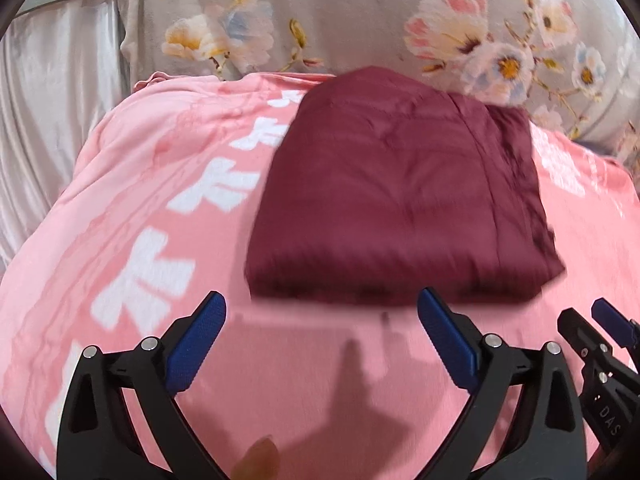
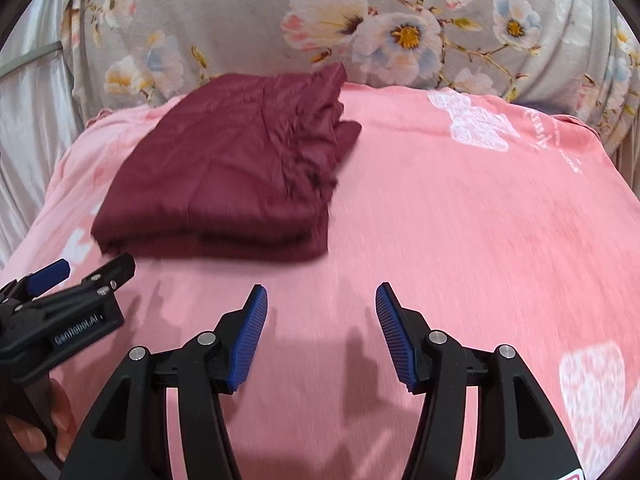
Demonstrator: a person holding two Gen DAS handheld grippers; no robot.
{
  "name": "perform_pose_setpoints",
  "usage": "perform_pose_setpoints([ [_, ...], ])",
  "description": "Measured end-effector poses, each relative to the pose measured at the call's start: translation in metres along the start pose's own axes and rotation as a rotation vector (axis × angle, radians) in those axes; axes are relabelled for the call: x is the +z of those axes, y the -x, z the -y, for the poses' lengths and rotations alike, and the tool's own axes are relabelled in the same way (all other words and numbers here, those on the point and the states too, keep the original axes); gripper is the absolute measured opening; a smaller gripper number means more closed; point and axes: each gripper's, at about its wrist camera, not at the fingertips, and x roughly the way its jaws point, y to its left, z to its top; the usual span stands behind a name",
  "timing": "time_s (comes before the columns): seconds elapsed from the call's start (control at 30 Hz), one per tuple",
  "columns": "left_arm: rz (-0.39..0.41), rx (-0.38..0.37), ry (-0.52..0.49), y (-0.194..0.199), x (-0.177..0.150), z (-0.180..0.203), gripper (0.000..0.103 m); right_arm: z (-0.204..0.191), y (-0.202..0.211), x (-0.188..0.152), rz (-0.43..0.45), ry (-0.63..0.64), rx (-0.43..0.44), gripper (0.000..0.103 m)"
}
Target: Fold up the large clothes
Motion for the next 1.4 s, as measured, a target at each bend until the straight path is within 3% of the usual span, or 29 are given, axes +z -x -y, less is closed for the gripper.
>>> perform_pose_setpoints([
  [0.37, -0.020, 0.004, 0.004, 0.023, -0.041, 0.011, 0.094, -0.008, 0.019, -0.028, -0.007, 0.042, -0.028, 0.056],
  [0.6, 0.020, 0.032, -0.025, 0.030, -0.044, 0.019, 0.094, -0.011, 0.023, -0.029, 0.015, 0.059, -0.041, 0.056],
  [1.4, 0.048, 0.051, -0.055, 0.036, -0.045, 0.025, 0.093, -0.017, 0.024, -0.030, 0.026, 0.065, -0.045, 0.056],
])
